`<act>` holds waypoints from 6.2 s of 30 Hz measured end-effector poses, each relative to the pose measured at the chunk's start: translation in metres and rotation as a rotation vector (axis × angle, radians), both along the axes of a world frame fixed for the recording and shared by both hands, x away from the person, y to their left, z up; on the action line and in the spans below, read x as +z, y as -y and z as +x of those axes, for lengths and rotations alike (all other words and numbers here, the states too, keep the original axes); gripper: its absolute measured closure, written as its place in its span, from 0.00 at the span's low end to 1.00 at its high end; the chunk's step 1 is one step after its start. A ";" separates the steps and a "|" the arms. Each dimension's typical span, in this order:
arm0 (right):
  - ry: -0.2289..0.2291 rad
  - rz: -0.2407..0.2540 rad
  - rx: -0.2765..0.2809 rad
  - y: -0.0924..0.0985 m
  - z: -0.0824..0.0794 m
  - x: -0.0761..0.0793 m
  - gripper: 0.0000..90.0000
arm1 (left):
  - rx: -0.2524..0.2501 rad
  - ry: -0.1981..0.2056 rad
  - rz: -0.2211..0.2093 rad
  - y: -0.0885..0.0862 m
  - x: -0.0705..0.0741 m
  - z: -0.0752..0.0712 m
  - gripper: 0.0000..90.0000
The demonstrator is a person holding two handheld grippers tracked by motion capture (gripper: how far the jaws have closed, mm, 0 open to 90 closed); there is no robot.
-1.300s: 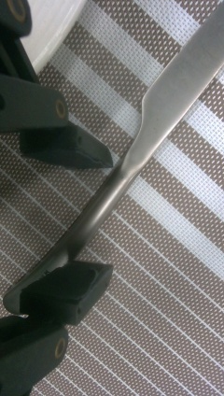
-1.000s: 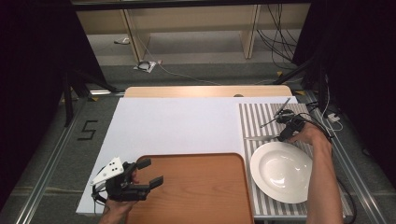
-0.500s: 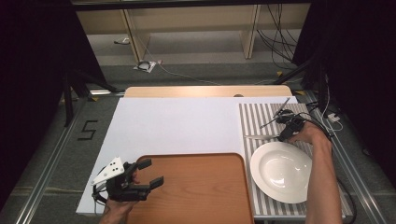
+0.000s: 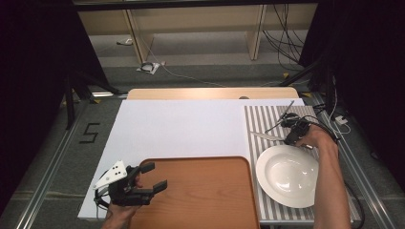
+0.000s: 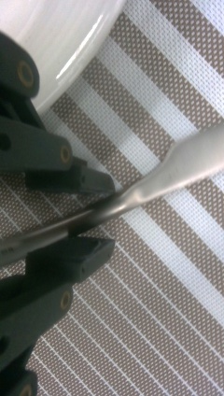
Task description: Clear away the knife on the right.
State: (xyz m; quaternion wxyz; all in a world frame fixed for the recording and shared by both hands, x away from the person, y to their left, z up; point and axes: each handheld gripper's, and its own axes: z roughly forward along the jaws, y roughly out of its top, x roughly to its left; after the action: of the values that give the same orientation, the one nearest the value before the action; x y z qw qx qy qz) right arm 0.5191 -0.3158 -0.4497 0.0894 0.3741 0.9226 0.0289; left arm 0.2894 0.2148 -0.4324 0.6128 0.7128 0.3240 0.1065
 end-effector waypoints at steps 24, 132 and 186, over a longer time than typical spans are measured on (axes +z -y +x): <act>0.014 -0.106 0.105 -0.016 -0.005 -0.001 0.89 | 0.006 0.001 -0.003 -0.001 0.001 0.000 0.18; 0.046 0.549 0.184 -0.174 -0.231 0.025 0.90 | 0.024 0.017 -0.013 -0.004 0.002 -0.002 0.18; 0.057 0.408 0.300 -0.205 -0.261 0.001 0.98 | 0.022 0.016 -0.014 -0.004 0.003 -0.003 0.18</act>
State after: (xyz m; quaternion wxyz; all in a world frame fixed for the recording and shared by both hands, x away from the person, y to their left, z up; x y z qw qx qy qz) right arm 0.2578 -0.1111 -0.4491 0.0326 0.2421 0.9401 0.2378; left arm 0.2866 0.2187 -0.4297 0.6192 0.7041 0.3275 0.1164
